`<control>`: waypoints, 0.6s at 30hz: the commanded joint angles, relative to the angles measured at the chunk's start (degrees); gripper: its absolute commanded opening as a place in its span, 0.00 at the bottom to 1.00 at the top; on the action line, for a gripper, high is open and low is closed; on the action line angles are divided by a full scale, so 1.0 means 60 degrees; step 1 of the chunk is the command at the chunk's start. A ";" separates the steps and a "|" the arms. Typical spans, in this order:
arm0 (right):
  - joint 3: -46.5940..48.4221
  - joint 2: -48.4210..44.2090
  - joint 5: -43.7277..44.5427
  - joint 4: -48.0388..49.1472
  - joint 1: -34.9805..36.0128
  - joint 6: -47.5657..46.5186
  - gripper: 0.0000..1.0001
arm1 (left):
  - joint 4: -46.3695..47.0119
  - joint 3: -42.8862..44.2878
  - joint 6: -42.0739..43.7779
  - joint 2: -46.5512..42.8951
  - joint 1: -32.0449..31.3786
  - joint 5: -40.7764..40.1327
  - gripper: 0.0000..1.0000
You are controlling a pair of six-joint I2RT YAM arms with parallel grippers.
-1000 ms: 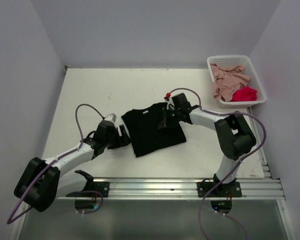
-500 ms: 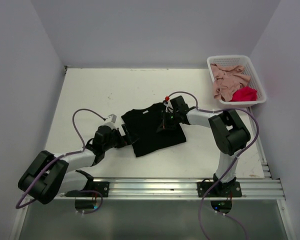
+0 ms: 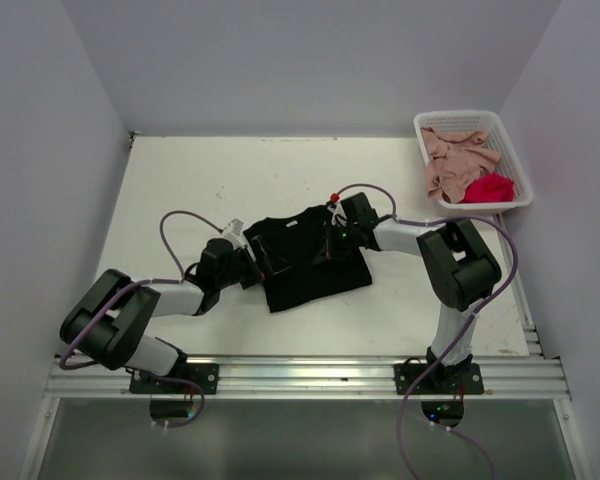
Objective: Fold and stack the t-shirts
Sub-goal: Put the neatly folded tshirt into the corner of the board with the left arm
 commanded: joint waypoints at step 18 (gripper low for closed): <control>-0.0543 0.0093 0.0303 0.0146 0.0071 -0.0150 0.00 | 0.0062 0.1109 -0.0252 0.3512 -0.0212 -0.0007 0.31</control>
